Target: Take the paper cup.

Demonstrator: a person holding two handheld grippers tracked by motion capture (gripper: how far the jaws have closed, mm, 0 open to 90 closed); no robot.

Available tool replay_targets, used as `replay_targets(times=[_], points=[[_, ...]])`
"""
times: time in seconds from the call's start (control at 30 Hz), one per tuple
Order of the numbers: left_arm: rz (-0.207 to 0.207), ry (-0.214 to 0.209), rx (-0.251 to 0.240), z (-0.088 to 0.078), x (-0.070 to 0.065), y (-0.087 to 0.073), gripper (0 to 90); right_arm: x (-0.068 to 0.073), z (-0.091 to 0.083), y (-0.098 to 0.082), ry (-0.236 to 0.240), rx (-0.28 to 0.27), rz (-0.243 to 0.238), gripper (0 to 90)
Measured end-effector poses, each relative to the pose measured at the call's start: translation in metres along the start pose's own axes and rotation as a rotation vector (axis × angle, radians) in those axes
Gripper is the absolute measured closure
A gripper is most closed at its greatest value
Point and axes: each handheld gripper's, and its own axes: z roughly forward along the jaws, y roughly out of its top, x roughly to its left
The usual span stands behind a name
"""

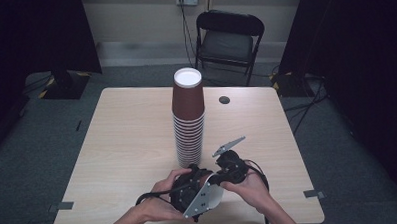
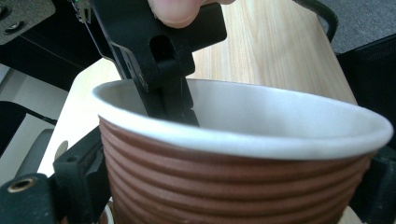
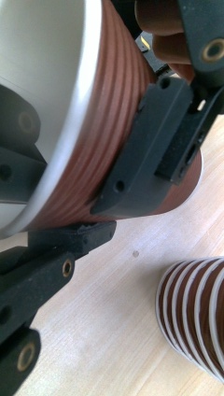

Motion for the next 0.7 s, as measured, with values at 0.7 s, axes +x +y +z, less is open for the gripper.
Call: replay_targets(times=[0.7], points=[[-0.485, -0.02, -0.197, -0.024, 0.024, -0.034, 10.0, 0.009, -0.02, -0.002, -0.017, -0.244, -0.001, 62.6]])
